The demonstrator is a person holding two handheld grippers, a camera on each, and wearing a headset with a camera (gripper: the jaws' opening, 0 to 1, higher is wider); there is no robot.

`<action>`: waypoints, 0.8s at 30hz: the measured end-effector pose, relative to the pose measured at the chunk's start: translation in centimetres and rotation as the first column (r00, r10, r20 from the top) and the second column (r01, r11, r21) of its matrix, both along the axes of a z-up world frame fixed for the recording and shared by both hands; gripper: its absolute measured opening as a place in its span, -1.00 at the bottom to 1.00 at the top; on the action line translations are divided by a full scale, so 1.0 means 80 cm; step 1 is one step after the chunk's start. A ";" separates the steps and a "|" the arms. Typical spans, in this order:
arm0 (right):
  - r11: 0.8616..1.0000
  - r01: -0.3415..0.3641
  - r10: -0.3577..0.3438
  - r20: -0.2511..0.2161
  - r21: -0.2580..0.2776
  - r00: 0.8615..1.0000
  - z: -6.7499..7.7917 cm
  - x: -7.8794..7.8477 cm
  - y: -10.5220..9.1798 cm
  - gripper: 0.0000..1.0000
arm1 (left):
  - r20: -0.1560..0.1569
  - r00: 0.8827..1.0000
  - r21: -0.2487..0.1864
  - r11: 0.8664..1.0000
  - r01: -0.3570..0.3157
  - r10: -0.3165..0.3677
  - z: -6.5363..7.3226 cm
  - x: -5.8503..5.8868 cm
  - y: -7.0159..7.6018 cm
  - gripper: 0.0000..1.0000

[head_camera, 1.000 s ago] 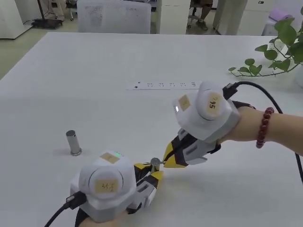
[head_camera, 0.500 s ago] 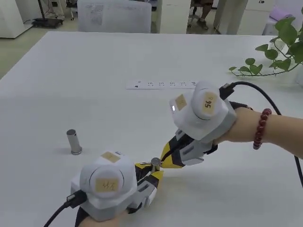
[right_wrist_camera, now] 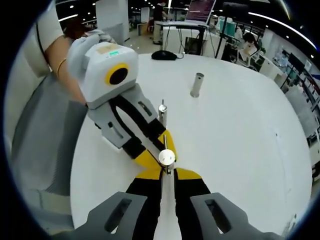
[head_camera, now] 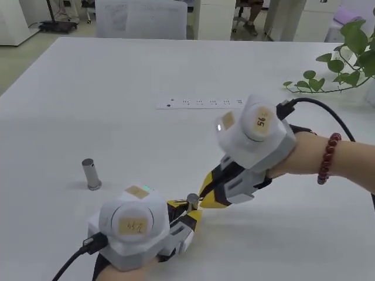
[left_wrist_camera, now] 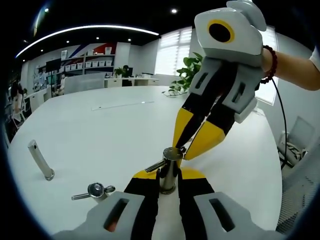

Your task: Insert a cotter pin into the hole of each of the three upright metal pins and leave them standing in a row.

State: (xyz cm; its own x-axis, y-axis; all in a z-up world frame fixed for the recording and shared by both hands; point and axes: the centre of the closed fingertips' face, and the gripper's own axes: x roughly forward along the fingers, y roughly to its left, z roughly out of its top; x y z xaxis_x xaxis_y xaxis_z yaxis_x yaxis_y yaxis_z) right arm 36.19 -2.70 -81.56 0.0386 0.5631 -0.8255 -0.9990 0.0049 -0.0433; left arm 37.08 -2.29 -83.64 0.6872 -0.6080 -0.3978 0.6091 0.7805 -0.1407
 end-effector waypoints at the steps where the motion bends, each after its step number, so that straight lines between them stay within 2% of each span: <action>1: 1.000 0.006 -0.006 0.000 0.001 1.000 0.001 0.001 -0.001 -0.81 | 0.000 1.000 0.000 1.000 0.000 0.000 0.000 0.000 0.000 -0.76; 5: 1.000 0.013 -0.013 -0.010 0.000 1.000 0.002 -0.002 -0.003 -0.84 | -0.006 1.000 -0.005 1.000 0.000 0.000 -0.001 0.000 0.000 -0.76; 7: 1.000 0.006 -0.006 0.002 -0.004 1.000 0.001 -0.002 -0.003 -0.89 | -0.008 1.000 -0.005 1.000 0.000 0.000 -0.001 0.000 0.000 -0.75; 20: 1.000 0.012 -0.012 0.005 0.001 1.000 0.000 -0.001 0.001 -0.90 | -0.009 1.000 0.000 1.000 0.006 -0.006 -0.002 0.000 0.000 -0.76; 24: 1.000 0.019 -0.019 0.003 0.002 1.000 0.000 0.000 0.001 -0.90 | -0.018 1.000 -0.005 1.000 -0.001 0.001 -0.002 0.000 0.000 -0.75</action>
